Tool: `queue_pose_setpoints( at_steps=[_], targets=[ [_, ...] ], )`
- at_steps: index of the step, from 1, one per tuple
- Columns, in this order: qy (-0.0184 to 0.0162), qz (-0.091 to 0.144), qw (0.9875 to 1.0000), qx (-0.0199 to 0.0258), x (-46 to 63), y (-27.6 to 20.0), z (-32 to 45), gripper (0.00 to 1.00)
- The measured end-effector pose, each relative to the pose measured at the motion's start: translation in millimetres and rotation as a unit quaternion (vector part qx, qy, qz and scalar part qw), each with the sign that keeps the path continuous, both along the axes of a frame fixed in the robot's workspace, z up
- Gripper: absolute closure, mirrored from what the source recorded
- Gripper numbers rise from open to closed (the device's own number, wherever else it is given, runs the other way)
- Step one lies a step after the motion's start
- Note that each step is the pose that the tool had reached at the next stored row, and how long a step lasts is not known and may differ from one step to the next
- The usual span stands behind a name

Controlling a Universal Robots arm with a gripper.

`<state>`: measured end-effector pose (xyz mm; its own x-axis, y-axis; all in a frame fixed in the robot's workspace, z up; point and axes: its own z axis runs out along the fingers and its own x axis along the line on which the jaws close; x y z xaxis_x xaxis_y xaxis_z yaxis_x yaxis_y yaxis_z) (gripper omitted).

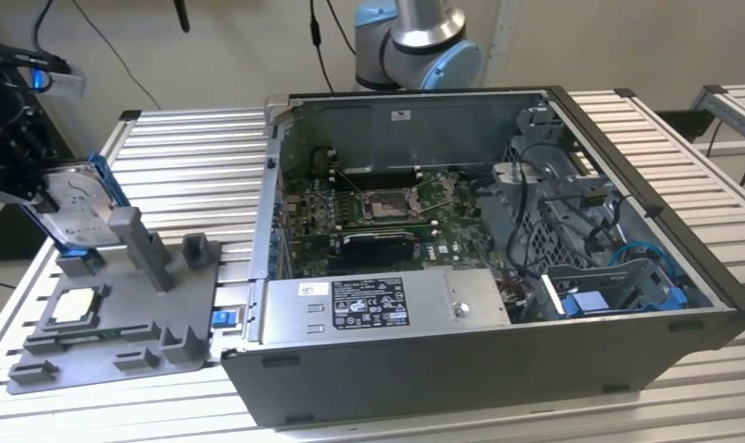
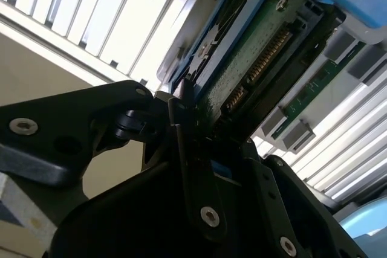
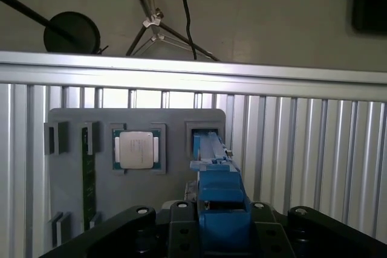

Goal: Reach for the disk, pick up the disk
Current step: 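Pick up the disk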

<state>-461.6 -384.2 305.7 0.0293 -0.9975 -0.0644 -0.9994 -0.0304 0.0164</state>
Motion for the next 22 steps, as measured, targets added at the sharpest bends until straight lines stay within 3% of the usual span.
queue_pose_setpoints(
  at_steps=[22],
  targets=[
    [-0.0002,0.000,1.0000,0.0001,0.0,0.0,8.0,1.00]
  ],
)
